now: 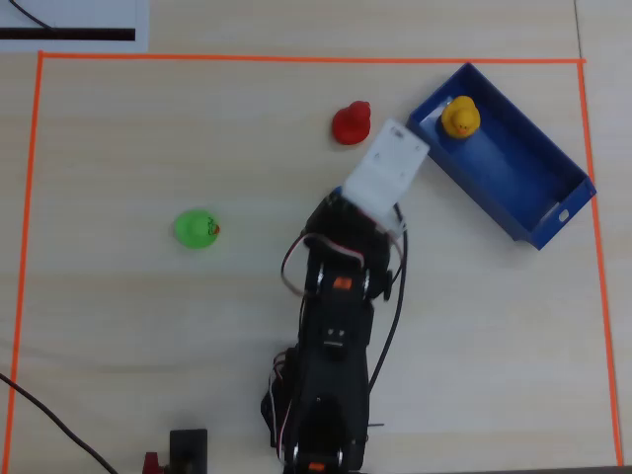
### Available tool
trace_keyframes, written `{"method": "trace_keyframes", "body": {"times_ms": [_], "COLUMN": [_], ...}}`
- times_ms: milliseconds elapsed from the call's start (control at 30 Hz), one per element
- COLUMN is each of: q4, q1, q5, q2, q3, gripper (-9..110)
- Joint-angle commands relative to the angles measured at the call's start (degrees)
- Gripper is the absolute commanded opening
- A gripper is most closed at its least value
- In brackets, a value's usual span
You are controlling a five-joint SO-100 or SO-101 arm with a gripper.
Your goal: Grasp yellow duck and put it into box.
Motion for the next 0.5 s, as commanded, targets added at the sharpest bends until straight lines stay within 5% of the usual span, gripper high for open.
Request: {"method": "trace_keyframes", "body": {"times_ms": [0,467], "q4": [1.23,2.37], "q1": [-3.87,-5.98], "q5": [-0.26,-6.42], "q2": [19.78,47.46], "q3": [8.61,46.58], "gripper": [0,0]}}
